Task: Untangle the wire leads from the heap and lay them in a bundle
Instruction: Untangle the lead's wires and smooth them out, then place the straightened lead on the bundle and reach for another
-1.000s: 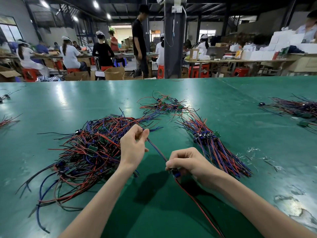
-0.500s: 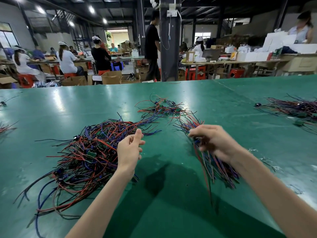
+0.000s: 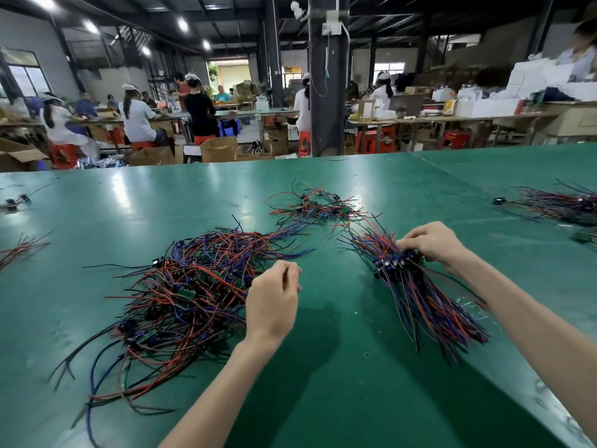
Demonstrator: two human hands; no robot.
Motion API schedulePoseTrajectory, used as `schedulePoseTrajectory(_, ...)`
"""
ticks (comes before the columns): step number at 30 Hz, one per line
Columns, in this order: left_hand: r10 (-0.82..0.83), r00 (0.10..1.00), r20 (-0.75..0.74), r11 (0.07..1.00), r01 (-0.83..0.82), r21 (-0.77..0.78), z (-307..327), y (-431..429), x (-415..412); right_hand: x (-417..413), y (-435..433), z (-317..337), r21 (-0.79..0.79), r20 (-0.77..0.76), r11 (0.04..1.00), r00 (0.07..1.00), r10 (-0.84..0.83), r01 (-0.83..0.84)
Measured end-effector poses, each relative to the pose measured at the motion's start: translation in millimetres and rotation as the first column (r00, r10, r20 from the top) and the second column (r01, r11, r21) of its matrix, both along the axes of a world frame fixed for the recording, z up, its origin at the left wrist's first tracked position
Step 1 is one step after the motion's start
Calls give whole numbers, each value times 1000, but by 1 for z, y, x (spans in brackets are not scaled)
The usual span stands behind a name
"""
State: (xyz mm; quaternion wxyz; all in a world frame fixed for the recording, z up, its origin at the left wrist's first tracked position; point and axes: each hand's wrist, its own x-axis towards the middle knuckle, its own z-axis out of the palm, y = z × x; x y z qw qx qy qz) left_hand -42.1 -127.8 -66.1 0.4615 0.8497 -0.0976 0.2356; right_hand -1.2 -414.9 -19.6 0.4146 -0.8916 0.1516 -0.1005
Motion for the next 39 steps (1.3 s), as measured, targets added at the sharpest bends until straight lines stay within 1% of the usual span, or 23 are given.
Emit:
schedulePoseTrajectory(2,-6,998,61,990,-3,144,-3,-1,-3,-1,1,-4,-116,52,993,998,-23,28)
schedulePoseTrajectory(5,-27,990,139,948,-19,317,-3,-5,-9,-12,9,-7,-243,179,966,983,-49,93)
schedulePoseTrajectory(8,-22,992,124,885,-39,463,3,-7,-8,-27,27,-7,-357,328,925,945,-9,132)
schedulePoseTrajectory(10,41,996,85,851,-79,519,14,-3,-2,-40,45,-9,-408,417,904,907,61,126)
schedulePoseTrajectory(11,88,993,74,847,-113,520,23,1,4,-45,55,-11,-429,446,896,889,104,111)
schedulePoseTrajectory(14,247,969,11,828,-217,517,54,25,26,-58,82,-22,-503,440,864,866,238,18)
schedulePoseTrajectory(16,350,936,-43,751,-253,609,74,48,42,-61,94,-30,-548,401,835,861,313,-48)
schedulePoseTrajectory(18,448,888,-101,642,-241,728,83,74,54,-63,101,-37,-578,381,810,847,371,-95)
schedulePoseTrajectory(19,480,864,-152,607,-202,769,82,87,57,-63,102,-39,-584,377,805,841,388,-109)
schedulePoseTrajectory(20,494,841,-220,605,-151,782,79,98,59,-64,103,-41,-582,375,804,838,397,-120)
schedulePoseTrajectory(22,479,817,-322,647,-81,758,70,113,60,-63,104,-44,-573,375,808,834,405,-135)
schedulePoseTrajectory(23,472,822,-320,658,-86,748,65,116,59,-62,104,-45,-570,375,810,833,407,-139)
schedulePoseTrajectory(24,469,836,-285,661,-118,741,60,117,59,-61,104,-47,-567,373,811,834,408,-143)
schedulePoseTrajectory(26,469,869,-159,668,-231,707,51,119,56,-61,105,-50,-553,359,818,840,407,-160)
schedulePoseTrajectory(28,467,883,-45,683,-327,653,45,121,51,-64,107,-52,-529,352,830,845,402,-175)
schedulePoseTrajectory(29,467,884,-14,691,-355,629,44,123,48,-66,107,-53,-518,351,836,846,401,-181)
schedulePoseTrajectory(32,456,890,25,745,-397,536,44,127,44,-70,109,-52,-493,339,847,852,400,-201)
schedulePoseTrajectory(36,385,922,41,832,-366,417,47,131,44,-70,106,-49,-461,325,861,863,387,-213)
schedulePoseTrajectory(39,396,907,142,809,-418,415,49,129,43,-70,104,-49,-444,316,870,871,376,-214)
